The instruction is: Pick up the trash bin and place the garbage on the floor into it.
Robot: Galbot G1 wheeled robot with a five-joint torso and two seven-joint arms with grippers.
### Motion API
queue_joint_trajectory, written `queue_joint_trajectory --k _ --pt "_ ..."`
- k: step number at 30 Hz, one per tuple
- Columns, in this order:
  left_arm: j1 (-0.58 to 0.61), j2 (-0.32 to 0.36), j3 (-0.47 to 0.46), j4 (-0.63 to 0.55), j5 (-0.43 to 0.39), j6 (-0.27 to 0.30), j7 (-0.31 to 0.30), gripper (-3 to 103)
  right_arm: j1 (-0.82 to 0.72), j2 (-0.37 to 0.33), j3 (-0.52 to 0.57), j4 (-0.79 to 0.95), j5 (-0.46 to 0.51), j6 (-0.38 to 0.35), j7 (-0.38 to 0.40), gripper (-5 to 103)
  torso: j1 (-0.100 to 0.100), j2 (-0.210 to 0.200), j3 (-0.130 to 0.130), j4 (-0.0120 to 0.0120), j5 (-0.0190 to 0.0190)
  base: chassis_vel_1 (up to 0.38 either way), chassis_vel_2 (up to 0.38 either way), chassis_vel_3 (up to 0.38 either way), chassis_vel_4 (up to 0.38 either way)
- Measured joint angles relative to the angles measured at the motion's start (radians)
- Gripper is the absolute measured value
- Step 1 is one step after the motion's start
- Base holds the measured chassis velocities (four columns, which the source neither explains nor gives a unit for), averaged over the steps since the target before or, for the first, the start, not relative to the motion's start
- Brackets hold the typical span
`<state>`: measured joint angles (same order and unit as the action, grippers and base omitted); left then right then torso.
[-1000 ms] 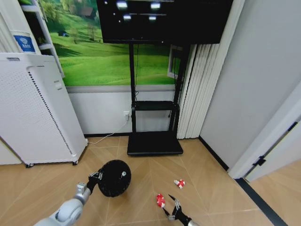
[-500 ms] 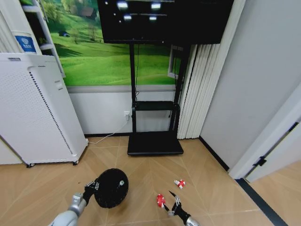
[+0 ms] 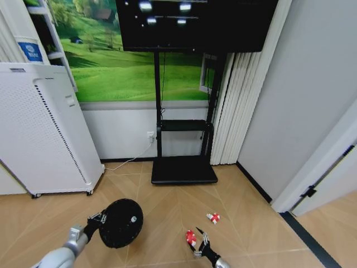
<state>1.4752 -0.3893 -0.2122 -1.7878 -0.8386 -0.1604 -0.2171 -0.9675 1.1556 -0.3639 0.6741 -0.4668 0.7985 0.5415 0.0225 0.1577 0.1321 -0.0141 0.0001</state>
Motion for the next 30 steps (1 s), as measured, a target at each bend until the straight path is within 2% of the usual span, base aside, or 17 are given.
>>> queue_joint_trajectory --k 4,7,12,30 --pt "0.009 0.004 0.003 -0.008 0.001 0.006 -0.012 6 -0.007 0.009 0.008 -0.006 -0.002 0.0 0.0 100 0.0 0.0 0.0 0.0 -0.0001 0.0 0.0 0.0 0.0" --pt "0.024 -0.028 0.016 -0.003 0.029 0.009 -0.021 6 -0.01 0.024 0.019 -0.023 0.001 0.0 -0.003 100 0.0 0.0 0.0 0.0002 -0.0005 0.0 0.0 0.0 0.0" --pt "0.048 -0.043 0.015 -0.005 0.044 0.011 -0.026 6 -0.008 0.037 0.031 -0.039 0.002 0.0 -0.009 100 0.0 0.0 0.0 0.0003 -0.0003 0.0 0.0 0.0 0.0" --pt "0.079 0.016 -0.011 -0.044 0.011 0.014 -0.053 6 0.005 0.043 0.031 -0.018 0.036 0.0 -0.025 100 0.0 0.0 0.0 0.0002 -0.0001 0.0 0.0 0.0 0.0"
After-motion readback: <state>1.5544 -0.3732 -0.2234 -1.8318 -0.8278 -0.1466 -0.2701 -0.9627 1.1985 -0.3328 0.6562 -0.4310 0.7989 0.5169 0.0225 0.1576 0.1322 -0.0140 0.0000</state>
